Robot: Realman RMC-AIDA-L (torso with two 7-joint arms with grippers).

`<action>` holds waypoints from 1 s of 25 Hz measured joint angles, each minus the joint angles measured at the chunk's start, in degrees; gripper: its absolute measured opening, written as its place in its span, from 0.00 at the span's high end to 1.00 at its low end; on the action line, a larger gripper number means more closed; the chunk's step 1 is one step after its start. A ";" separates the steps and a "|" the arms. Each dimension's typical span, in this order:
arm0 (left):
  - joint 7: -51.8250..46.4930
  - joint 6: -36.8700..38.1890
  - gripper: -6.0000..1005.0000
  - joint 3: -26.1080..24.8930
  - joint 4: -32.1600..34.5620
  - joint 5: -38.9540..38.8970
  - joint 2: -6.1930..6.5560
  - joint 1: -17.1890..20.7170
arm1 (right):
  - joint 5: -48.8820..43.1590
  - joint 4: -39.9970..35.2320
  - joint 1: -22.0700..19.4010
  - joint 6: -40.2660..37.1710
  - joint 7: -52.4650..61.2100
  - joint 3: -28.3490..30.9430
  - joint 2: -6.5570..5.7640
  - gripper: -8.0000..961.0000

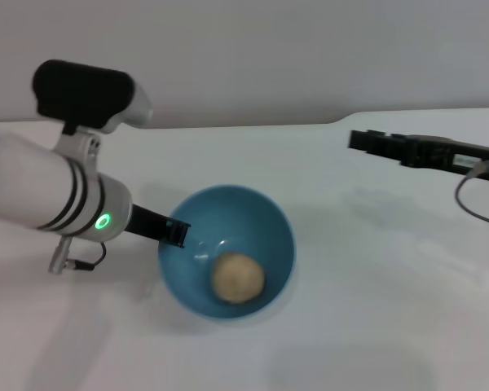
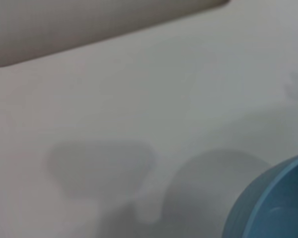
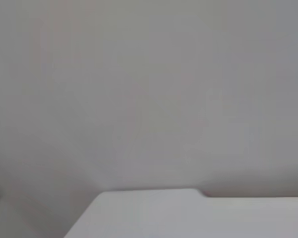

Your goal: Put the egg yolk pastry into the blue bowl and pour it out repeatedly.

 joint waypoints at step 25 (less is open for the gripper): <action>8.33 76.75 0.99 22.06 -1.68 0.12 0.40 25.61 | -17.30 -1.16 2.07 0.18 19.89 7.50 -1.02 0.58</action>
